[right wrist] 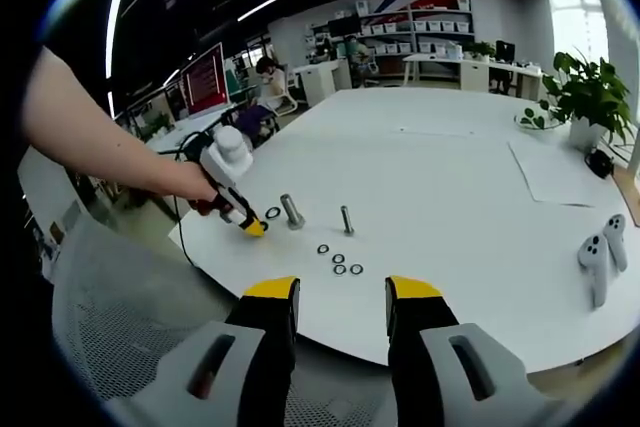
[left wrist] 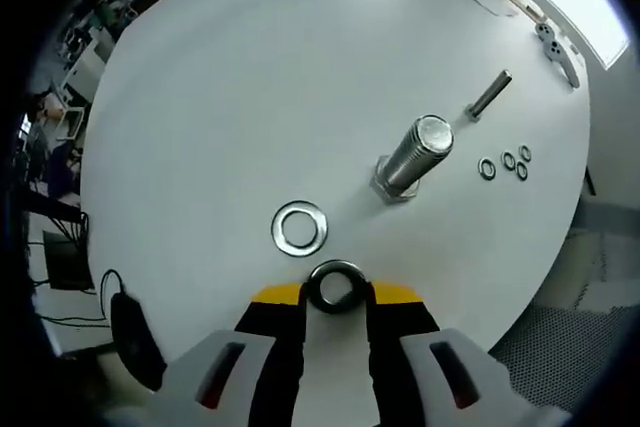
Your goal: Place the washer onto the threaded stud by aligning its center hole with the stud, sliding it down to the base, and recovering from edge contact or off-axis alignment until the washer reaches the visible bottom stop.
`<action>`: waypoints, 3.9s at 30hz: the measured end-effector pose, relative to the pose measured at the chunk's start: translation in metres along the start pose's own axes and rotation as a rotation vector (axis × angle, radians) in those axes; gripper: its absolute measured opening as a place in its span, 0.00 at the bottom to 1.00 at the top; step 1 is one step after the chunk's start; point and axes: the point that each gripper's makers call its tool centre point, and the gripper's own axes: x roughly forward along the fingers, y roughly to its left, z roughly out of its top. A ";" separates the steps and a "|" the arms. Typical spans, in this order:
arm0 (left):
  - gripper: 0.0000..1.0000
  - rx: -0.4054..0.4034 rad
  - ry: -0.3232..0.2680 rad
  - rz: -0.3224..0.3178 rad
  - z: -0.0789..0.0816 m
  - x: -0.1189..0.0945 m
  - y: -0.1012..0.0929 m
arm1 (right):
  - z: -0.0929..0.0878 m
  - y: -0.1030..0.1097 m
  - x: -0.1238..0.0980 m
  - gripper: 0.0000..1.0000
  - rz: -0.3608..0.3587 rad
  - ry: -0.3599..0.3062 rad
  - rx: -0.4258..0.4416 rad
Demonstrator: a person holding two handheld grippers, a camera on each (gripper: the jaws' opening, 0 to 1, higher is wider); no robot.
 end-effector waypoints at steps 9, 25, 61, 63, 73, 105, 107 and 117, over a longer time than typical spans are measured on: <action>0.21 0.052 0.037 -0.013 -0.008 -0.002 -0.006 | -0.001 0.001 0.000 0.37 0.001 0.002 0.000; 0.25 0.120 0.104 -0.028 -0.014 -0.002 -0.013 | 0.000 0.000 0.000 0.37 -0.002 -0.001 0.002; 0.18 0.185 0.040 -0.052 -0.015 -0.012 -0.022 | 0.000 -0.001 -0.001 0.37 -0.006 -0.005 0.005; 0.18 0.196 0.047 -0.051 -0.016 -0.012 -0.023 | 0.000 -0.001 -0.001 0.37 -0.006 -0.004 0.005; 0.18 0.236 0.045 -0.058 -0.014 -0.014 -0.024 | 0.001 0.000 -0.001 0.37 -0.003 -0.007 0.010; 0.19 0.480 -0.080 -0.088 0.062 -0.070 -0.037 | 0.001 -0.002 0.000 0.37 -0.004 -0.009 0.016; 0.19 0.492 -0.082 -0.090 0.067 -0.070 -0.039 | 0.001 -0.002 0.000 0.37 -0.004 -0.008 0.017; 0.19 0.524 -0.072 -0.099 0.078 -0.061 -0.046 | 0.002 -0.002 -0.001 0.37 -0.008 -0.012 0.019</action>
